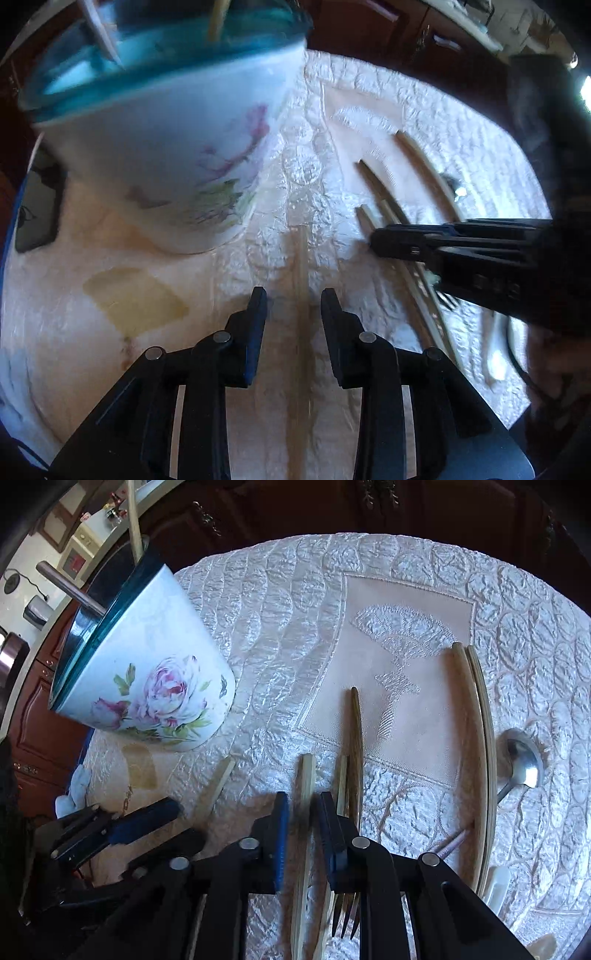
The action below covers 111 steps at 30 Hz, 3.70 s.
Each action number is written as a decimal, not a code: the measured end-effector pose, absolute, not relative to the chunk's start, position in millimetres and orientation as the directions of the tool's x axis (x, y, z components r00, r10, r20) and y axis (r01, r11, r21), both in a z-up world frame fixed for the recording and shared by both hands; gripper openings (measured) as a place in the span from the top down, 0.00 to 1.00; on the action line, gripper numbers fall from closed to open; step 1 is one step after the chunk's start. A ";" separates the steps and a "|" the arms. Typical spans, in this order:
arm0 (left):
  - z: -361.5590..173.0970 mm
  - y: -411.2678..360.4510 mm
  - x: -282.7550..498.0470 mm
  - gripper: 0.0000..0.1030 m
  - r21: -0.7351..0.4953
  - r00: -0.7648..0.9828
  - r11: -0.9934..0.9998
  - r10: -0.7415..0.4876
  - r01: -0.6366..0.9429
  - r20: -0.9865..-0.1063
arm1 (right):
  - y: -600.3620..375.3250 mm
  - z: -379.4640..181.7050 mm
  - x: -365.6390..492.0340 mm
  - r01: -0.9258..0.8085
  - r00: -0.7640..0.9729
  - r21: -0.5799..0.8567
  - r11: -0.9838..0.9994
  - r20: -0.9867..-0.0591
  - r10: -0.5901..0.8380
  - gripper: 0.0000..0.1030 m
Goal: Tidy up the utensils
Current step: 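Grasp a single chopstick with the left gripper while the right gripper holds its chopsticks, then lift both held chopsticks and drop them into the floral cup, then open both grippers and pull them back from the floral cup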
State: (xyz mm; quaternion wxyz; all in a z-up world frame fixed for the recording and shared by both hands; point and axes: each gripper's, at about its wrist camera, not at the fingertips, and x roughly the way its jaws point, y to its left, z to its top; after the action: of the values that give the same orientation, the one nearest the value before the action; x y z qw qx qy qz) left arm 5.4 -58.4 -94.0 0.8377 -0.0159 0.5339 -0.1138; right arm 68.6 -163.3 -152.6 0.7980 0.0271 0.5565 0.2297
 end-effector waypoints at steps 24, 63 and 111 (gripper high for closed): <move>72.9 41.9 -61.9 0.96 -0.370 0.618 0.901 -0.428 0.229 -0.660 | -208.6 19.0 -2.5 -0.478 0.497 0.378 0.793 -0.628 0.599 0.95; 77.2 59.3 36.0 0.96 -0.160 0.853 0.986 -0.053 -0.036 -0.520 | -120.5 66.5 100.2 -0.459 0.674 0.292 0.839 -0.500 0.543 0.95; 66.8 33.5 -1.7 0.60 -0.181 0.804 0.983 -0.094 -0.018 -0.588 | -145.1 41.1 34.0 -0.405 0.666 0.196 0.893 -0.605 0.435 0.59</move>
State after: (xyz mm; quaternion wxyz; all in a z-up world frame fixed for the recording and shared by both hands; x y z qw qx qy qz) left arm -1.7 33.5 66.8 0.9455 -0.0891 0.3126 -0.0201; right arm 34.0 -145.1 41.1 0.9125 0.0223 0.3374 0.2302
